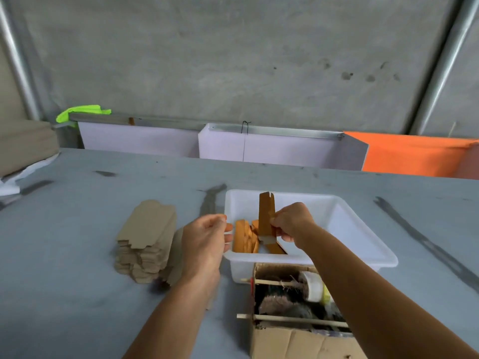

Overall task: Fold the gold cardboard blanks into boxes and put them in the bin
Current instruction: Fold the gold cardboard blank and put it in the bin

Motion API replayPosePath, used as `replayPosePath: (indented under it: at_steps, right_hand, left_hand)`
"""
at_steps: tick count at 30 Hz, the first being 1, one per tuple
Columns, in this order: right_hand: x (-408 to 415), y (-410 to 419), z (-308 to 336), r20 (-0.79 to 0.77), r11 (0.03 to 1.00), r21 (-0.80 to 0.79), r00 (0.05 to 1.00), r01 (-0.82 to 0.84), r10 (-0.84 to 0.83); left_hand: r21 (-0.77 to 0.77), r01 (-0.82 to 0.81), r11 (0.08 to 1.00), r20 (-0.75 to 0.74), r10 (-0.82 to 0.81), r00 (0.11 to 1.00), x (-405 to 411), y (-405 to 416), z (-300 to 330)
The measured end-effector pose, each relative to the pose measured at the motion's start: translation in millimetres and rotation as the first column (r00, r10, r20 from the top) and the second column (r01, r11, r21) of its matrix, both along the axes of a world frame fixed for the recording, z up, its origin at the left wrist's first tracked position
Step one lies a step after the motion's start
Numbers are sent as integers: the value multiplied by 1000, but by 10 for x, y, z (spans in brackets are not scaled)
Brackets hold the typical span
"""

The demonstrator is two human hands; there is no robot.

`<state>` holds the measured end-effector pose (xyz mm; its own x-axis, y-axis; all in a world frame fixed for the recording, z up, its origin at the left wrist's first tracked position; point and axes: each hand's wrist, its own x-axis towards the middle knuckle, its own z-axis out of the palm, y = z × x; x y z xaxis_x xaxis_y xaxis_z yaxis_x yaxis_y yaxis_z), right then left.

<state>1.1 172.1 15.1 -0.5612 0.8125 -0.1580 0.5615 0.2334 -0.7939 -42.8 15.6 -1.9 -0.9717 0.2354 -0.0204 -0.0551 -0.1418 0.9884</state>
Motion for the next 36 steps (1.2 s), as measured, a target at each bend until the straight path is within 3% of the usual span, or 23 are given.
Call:
replayPosePath:
  at_steps: [3,7,9,11,14,18,22,25,28,31,34,36]
  right_hand:
    - [-71,-174,-21,181,943,299,979,-148,96]
    - [43,-947,75,-6,803,533,948,-266,318]
    - [145,-1357,-7,38,688,620,891,-377,453]
    - [199,-1667,-180,158,646,592,855,-482,494]
    - [133,-1904,-492,345,677,496,839,-544,422]
    - [-47,-1896,-732,455,625,572,839,-532,298]
    - [-60,-1881,-819,586,428,631,759,-647,285]
    - [-42,-1878,-910,597,342,662,745,-667,298]
    - [19,-1886,-847,545,319,725,791,-611,277]
    - [74,-1927,-736,558,433,659,786,-615,266]
    - [148,-1955,-779,520,459,694,827,-554,212]
    - [239,-1988,-798,409,493,745,892,-449,193]
  left_hand:
    - [25,-25,999,51,24,998,-83,-78,-40]
    - [81,-132,988,102,124,987,-218,-318,-61]
    - [105,-183,977,108,172,979,-243,-453,-63]
    - [97,-237,967,82,230,970,-261,-573,-60]
    - [82,-272,959,73,266,961,-242,-690,-59]
    - [67,-226,972,88,220,972,-143,-717,-85]
    - [51,-203,978,113,197,974,-97,-689,-141]
    - [48,-185,981,136,178,975,-65,-665,-208]
    - [39,-188,981,120,182,976,-44,-631,-246]
    - [53,-185,981,113,178,978,-9,-604,-264]
    - [53,-215,975,83,210,974,-1,-653,-278]
    - [27,-242,970,34,241,970,-26,-713,-289]
